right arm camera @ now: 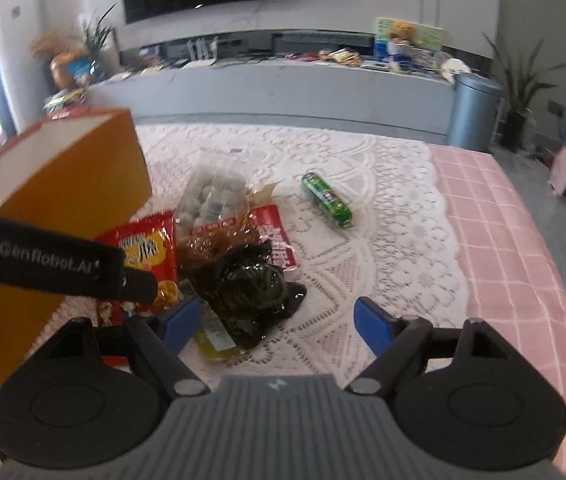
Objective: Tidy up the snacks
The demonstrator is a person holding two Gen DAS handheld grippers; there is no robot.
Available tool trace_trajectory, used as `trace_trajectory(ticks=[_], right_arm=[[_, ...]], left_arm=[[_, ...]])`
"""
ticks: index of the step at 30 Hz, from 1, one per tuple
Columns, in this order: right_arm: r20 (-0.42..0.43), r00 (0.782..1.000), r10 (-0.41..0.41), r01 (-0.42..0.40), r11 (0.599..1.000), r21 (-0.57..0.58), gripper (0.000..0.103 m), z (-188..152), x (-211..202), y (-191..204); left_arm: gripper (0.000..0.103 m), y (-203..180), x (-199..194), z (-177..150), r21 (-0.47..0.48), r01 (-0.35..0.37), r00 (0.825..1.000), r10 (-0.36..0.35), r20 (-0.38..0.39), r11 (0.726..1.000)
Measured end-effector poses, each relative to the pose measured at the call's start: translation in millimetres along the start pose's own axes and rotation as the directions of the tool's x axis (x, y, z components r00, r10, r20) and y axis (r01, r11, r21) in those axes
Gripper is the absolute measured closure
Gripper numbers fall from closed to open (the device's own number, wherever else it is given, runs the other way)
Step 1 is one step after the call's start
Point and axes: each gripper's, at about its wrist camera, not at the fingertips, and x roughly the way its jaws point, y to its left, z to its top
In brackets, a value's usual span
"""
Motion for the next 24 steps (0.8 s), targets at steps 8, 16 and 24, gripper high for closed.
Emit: trace_trajectory(ticks=[8,16,24], right_arm=[[0.048,0.998,0.036,-0.031,0.994,-0.103,0.022,2,30,4],[0.042,0.996,0.077,-0.072,0.992,-0.104,0.022,4,53,5],[0.005,0.997,0.073,-0.072,0.986,-0.151,0.028,-5,67,14]], left_arm=[[0.017,13,21,-1,-0.073,-0.05,0.998,0.047,-0.042,0.996],[0.015,21,33,-1,-0.126,-0.01,1.0,0.009,-0.009,0.992],[0.011,22,39,-3,-0.115,0.02,1.0,-0.019,0.01,0.993]])
